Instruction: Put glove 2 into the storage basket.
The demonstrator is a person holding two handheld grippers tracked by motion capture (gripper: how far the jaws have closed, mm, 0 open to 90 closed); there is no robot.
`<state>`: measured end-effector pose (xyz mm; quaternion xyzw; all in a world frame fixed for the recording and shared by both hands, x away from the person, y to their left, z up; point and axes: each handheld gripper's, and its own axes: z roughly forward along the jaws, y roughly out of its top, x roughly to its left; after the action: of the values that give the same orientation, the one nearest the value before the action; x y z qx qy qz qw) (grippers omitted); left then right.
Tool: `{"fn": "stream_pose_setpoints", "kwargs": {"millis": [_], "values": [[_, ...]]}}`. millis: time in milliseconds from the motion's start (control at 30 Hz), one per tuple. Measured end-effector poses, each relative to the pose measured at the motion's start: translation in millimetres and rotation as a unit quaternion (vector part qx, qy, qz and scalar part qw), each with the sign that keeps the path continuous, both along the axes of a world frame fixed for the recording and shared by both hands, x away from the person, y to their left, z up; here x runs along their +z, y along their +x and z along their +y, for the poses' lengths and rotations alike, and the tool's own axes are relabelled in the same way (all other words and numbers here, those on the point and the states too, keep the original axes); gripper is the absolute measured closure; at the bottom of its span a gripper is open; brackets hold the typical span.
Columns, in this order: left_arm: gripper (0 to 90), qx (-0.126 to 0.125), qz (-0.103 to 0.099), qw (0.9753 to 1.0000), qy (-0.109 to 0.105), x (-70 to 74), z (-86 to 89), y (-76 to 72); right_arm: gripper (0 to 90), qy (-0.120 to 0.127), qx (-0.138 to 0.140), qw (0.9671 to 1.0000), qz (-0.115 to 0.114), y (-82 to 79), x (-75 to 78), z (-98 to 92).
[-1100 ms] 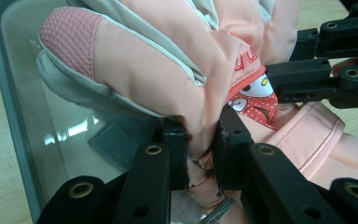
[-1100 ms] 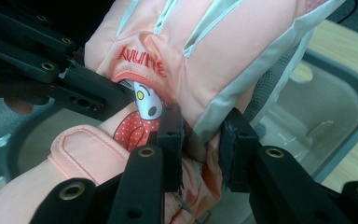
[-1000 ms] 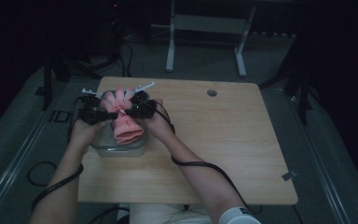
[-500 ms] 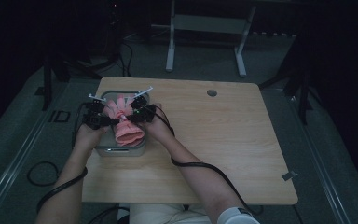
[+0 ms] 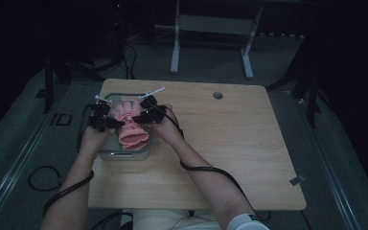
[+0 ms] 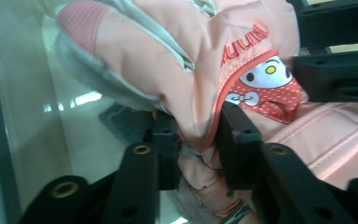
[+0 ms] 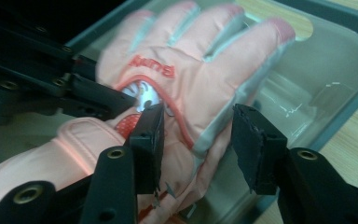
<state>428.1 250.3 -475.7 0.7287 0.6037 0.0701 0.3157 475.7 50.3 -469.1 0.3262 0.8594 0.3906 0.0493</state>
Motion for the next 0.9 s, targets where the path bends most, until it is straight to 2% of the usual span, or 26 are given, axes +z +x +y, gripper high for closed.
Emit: {"fn": "stream_pose_setpoints", "kwargs": {"millis": [100,267,400,500,633,767,900], "values": [[61.8,0.007,-0.007,0.9999,0.008,0.7,0.0,0.4,50.2,0.010,0.000,0.9999,-0.003,0.5,5.3,-7.0],[58.8,0.009,-0.008,0.9999,0.010,-0.5,-0.9,2.0,48.7,0.030,-0.006,0.9995,-0.007,0.2,12.2,-17.9],[54.6,0.013,-0.018,0.9992,0.033,0.4,-5.0,2.7,48.1,0.035,-0.004,0.9993,-0.009,-1.6,13.1,-22.5],[51.2,0.019,-0.029,0.9986,0.039,1.7,-5.6,2.8,47.4,0.045,-0.001,0.9990,-0.004,-3.3,11.6,-27.5],[46.4,0.029,-0.037,0.9986,0.022,4.8,-0.3,3.0,46.6,0.047,-0.004,0.9989,-0.006,-3.6,10.6,-35.6],[46.4,0.026,-0.047,0.9985,0.005,7.4,2.1,1.2,46.6,0.052,-0.009,0.9985,-0.010,-2.1,13.5,-43.7],[46.2,0.025,-0.048,0.9985,0.011,9.8,2.2,-1.1,46.5,0.053,-0.009,0.9985,-0.013,-2.8,17.0,-49.5]]}}
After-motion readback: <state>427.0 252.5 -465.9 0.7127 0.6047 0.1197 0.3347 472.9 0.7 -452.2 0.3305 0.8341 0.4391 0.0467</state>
